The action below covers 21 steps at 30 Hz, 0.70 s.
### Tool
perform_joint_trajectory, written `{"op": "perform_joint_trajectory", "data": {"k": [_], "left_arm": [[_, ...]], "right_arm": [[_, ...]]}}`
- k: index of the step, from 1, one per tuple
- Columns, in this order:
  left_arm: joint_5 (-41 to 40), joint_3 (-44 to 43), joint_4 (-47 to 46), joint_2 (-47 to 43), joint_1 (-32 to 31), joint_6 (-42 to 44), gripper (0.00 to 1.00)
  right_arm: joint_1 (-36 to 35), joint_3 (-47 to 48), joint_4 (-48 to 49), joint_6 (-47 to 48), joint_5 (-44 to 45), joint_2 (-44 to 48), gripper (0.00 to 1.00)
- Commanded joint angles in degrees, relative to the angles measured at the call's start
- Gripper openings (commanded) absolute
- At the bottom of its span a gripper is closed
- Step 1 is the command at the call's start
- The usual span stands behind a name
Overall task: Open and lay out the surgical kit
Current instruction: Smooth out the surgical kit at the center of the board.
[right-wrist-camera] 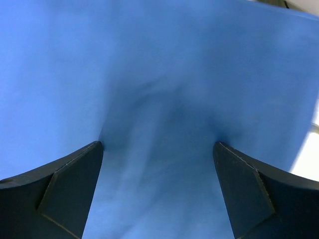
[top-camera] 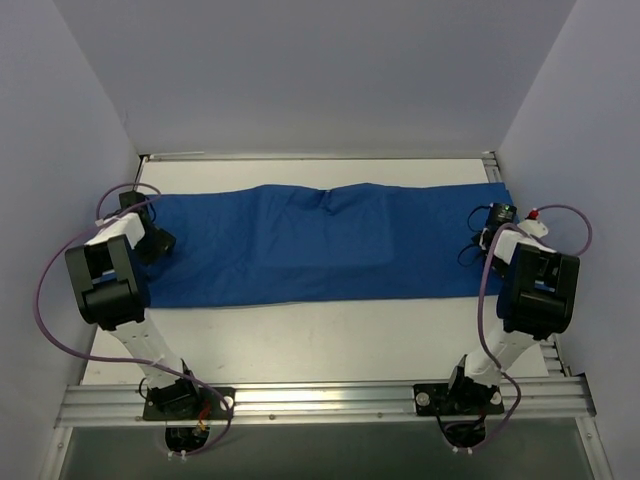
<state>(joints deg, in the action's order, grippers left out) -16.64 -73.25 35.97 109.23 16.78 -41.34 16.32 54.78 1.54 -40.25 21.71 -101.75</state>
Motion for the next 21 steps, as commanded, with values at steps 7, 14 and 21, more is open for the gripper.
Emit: {"op": "perform_joint_trajectory", "data": {"k": [7,14,21], "left_arm": [[-1.0,3.6,3.3,-5.2,3.5,-2.1,1.0],[-1.4,0.3,6.7,-10.9,3.3,-6.8,0.99],[0.3,-5.8,7.5,-12.4,-3.2,-8.9,0.99]], "right_arm": [[7.7,-7.2,-12.0,-3.3,-1.8,7.8,0.87],[2.3,1.1,-15.5,-3.1,0.1,12.5,0.89],[-10.8,12.6,-14.7,3.0,0.5,6.1,0.9]]}}
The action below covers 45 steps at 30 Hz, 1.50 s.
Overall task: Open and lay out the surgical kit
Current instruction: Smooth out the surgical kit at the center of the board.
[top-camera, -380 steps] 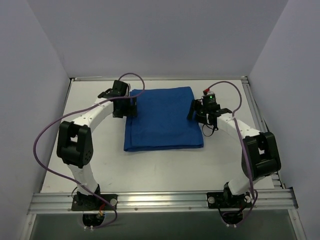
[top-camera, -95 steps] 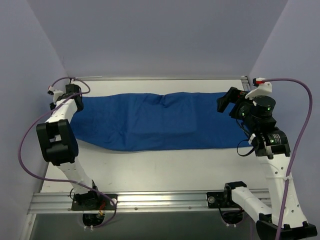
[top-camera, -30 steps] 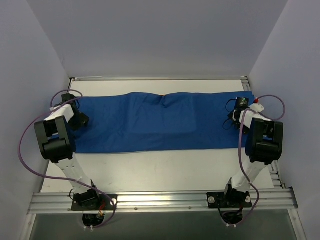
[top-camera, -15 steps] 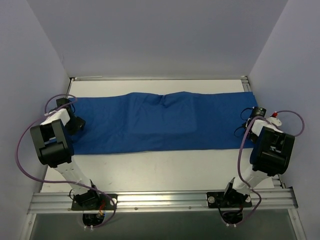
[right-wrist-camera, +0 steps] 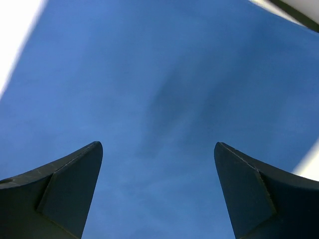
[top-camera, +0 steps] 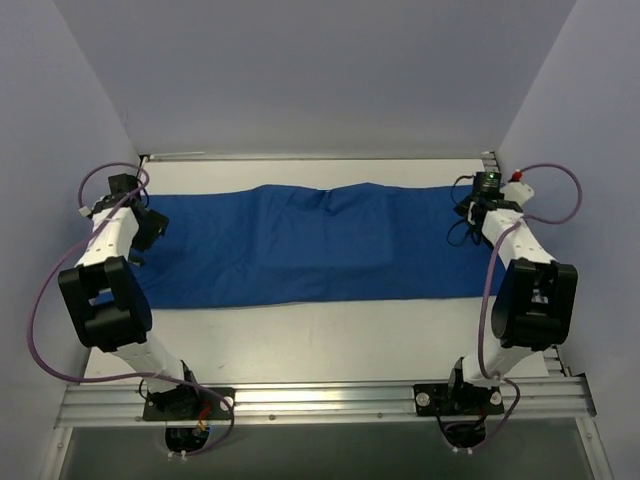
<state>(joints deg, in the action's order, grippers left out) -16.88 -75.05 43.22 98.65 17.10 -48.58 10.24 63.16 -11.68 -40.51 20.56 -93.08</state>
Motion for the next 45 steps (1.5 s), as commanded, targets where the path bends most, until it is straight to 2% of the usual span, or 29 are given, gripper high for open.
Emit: {"op": "perform_joint_trajectory", "data": {"k": [1,5,8,13,18,26,33,39,45], "left_arm": [[0.6,-4.8,-0.1,-1.4,-5.8,-1.7,0.99],[1.9,-11.0,-0.2,4.2,-10.4,-1.3,0.99],[2.7,-14.2,-0.3,8.5,-12.3,-2.1,0.99],[2.5,-15.9,-1.3,15.5,-12.7,-1.8,0.99],[1.9,-16.5,0.5,20.5,-11.9,-1.0,0.99],[1.6,-8.1,-0.8,19.2,-6.9,-3.0,1.0],[0.9,-4.2,-0.4,17.1,-3.8,-2.8,1.0],[0.4,-3.3,1.0,13.2,-1.7,-4.1,1.0],[-0.9,-5.6,4.2,7.6,-2.4,-8.4,1.0]], "right_arm": [[-5.8,5.6,-1.2,4.2,1.8,-5.1,0.9],[-8.9,12.8,-1.6,7.3,-0.7,-12.8,0.89],[-9.6,14.4,-0.6,7.6,-1.5,-17.5,0.9],[-9.5,14.6,1.1,8.1,-2.1,-23.4,0.9],[-8.4,13.0,-0.2,6.5,-0.4,-25.3,0.9],[-1.3,3.0,-0.4,4.7,0.8,-21.2,0.9],[3.8,-2.2,0.2,5.5,0.6,-18.6,0.9],[5.3,-1.6,-1.1,5.2,0.8,-14.0,0.89],[3.9,3.1,-3.4,4.5,-0.3,-9.4,0.89]]}}
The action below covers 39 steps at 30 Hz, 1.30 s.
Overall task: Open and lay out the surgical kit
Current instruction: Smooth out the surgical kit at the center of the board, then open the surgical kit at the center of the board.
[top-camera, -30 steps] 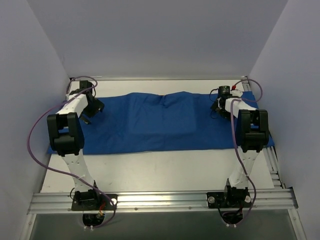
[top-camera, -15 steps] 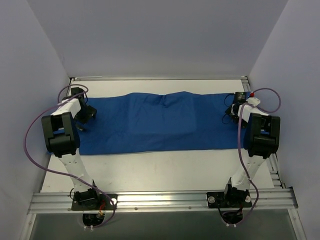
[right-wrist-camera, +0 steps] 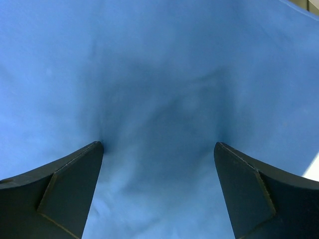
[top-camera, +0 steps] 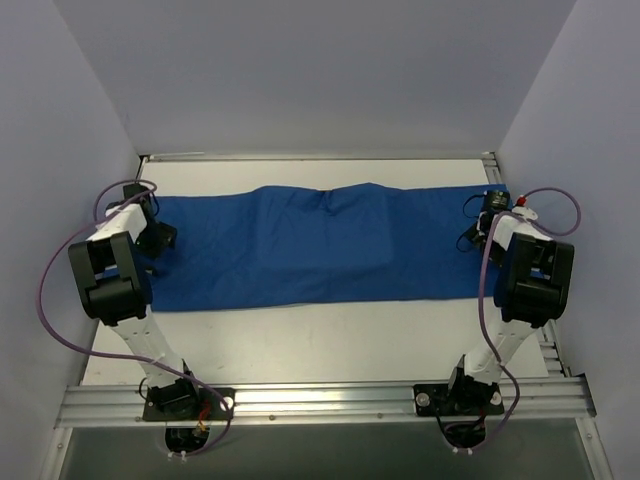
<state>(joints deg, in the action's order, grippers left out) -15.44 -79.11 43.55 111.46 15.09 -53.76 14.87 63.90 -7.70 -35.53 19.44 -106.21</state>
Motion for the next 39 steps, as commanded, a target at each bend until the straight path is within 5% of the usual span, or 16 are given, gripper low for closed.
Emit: {"op": "perform_joint_trajectory", "data": {"k": [1,11,25,39], "left_arm": [[-2.5,-3.4,4.6,-5.9,-0.8,-3.6,1.0],[-2.8,-20.2,13.8,-1.4,-12.4,-8.2,1.0],[-2.5,-61.6,28.0,24.1,-24.5,-4.9,0.95],[4.2,-65.0,17.4,33.0,-25.2,1.7,0.94]], "right_arm": [[-1.3,3.2,-8.0,-0.4,0.9,4.3,0.89],[-13.7,11.2,-7.6,2.5,-1.2,5.2,0.91],[-27.2,2.8,2.1,11.6,-4.5,12.9,0.96],[-36.1,-0.5,6.5,16.5,-6.5,14.8,0.98]]}}
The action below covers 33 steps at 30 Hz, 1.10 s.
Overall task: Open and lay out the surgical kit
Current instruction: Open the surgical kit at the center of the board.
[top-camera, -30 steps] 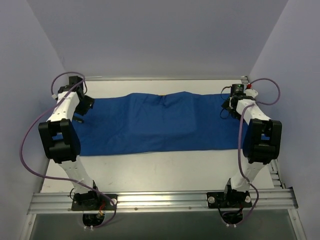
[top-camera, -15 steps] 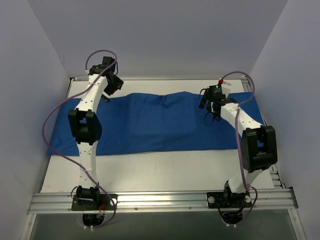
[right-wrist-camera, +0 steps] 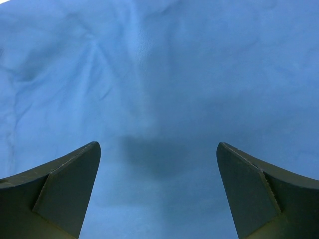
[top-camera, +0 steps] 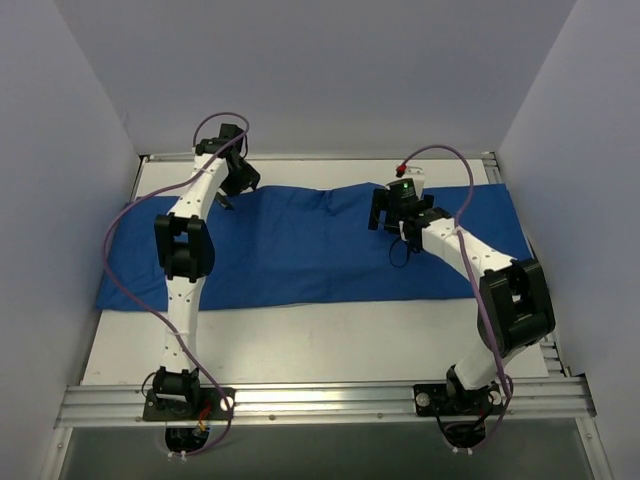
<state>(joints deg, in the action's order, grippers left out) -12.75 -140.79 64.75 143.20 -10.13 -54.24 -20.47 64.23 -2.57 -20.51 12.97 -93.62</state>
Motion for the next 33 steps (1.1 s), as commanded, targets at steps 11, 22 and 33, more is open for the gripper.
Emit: {"op": "perform_joint_trajectory", "data": {"k": [11,22,33], "left_arm": [[-0.5,-4.0,-9.5,3.8,0.0,0.2,0.94],[0.2,-3.8,-9.6,4.7,-0.6,1.1,0.91],[0.3,-4.0,-4.7,4.7,-1.2,3.5,0.79]], "right_arm": [[-3.2,-2.5,2.0,2.7,-0.4,3.1,0.98],[-3.4,-2.7,2.0,2.9,0.1,3.2,0.98],[-3.4,-3.0,2.0,2.6,1.1,4.2,0.97]]}}
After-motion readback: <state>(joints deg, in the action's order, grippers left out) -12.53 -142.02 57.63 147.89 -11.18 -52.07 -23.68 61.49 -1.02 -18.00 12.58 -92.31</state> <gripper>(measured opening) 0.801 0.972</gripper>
